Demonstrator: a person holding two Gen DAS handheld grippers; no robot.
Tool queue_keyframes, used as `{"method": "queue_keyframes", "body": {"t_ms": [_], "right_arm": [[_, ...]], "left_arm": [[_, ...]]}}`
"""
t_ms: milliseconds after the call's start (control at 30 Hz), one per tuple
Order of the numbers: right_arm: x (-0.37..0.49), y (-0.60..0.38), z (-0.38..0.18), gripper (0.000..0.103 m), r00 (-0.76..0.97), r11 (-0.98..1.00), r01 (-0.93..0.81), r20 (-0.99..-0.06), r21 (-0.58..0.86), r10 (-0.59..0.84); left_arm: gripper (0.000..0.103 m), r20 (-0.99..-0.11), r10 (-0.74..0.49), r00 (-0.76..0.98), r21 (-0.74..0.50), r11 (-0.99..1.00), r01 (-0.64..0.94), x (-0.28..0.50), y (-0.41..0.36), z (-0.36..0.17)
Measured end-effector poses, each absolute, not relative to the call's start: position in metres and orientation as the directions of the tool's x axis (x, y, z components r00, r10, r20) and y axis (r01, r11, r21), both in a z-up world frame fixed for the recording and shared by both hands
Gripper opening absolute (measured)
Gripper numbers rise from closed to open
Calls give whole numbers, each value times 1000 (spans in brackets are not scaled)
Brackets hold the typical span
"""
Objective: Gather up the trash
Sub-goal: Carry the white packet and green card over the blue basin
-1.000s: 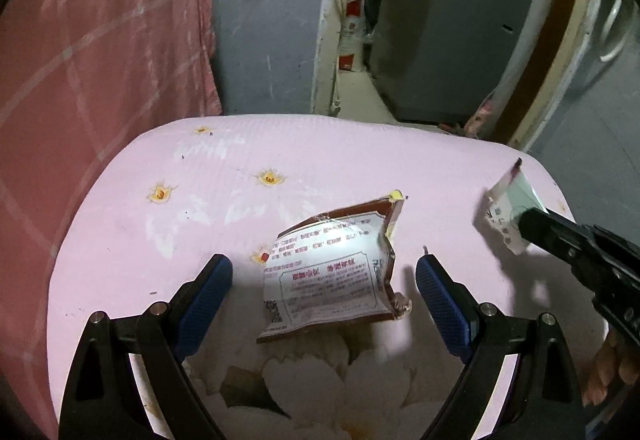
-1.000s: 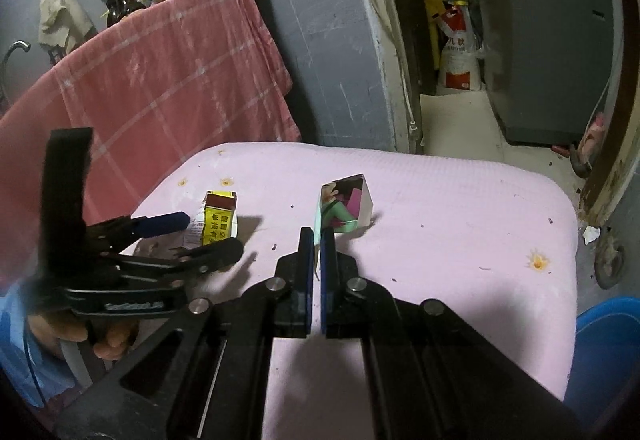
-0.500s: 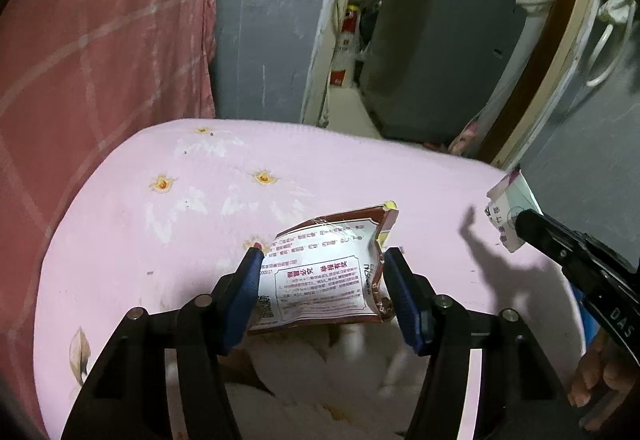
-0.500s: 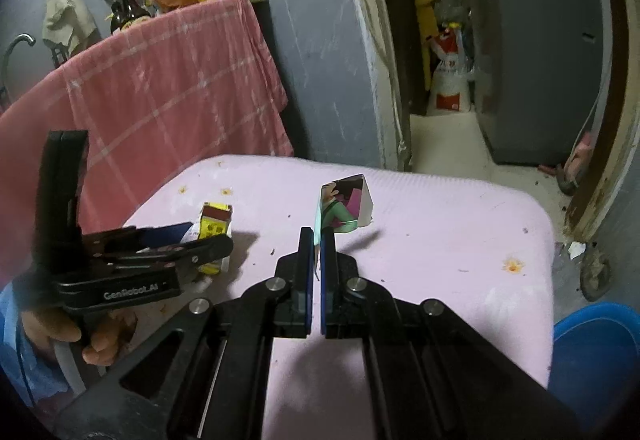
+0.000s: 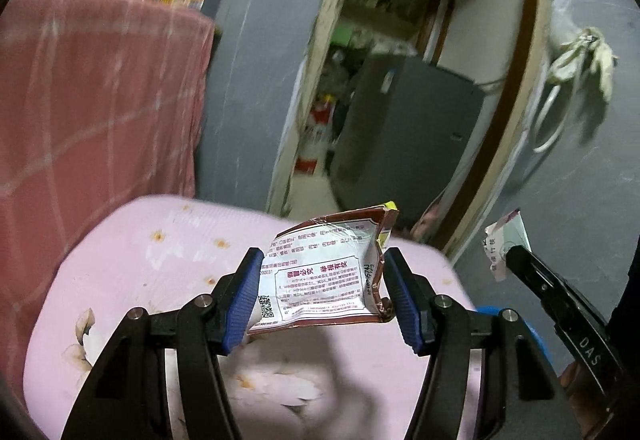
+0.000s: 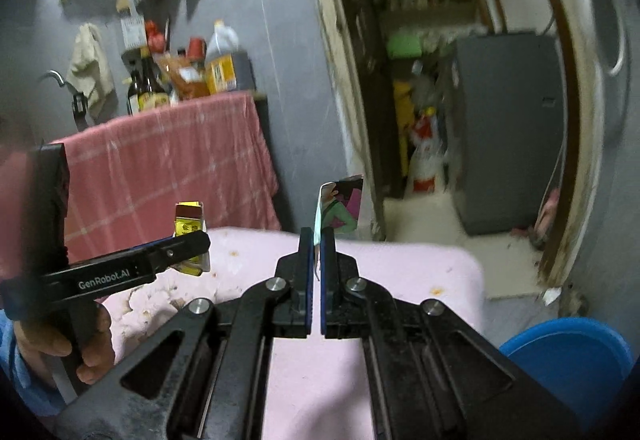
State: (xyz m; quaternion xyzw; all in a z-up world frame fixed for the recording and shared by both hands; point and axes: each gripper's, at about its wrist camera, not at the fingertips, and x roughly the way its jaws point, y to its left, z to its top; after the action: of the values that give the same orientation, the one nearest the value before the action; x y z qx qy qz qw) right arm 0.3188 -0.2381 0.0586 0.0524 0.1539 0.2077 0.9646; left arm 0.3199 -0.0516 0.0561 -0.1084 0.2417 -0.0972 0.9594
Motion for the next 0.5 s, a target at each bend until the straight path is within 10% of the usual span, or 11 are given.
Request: {"method": "queue_keyframes", "body": {"t_ms": [500], "right_arm": [[248,-310,90,3,973,976,-202,-93,81,210]], "left_arm": [[55,-263,-354,898,-185,932,313,279,-134,97]]}}
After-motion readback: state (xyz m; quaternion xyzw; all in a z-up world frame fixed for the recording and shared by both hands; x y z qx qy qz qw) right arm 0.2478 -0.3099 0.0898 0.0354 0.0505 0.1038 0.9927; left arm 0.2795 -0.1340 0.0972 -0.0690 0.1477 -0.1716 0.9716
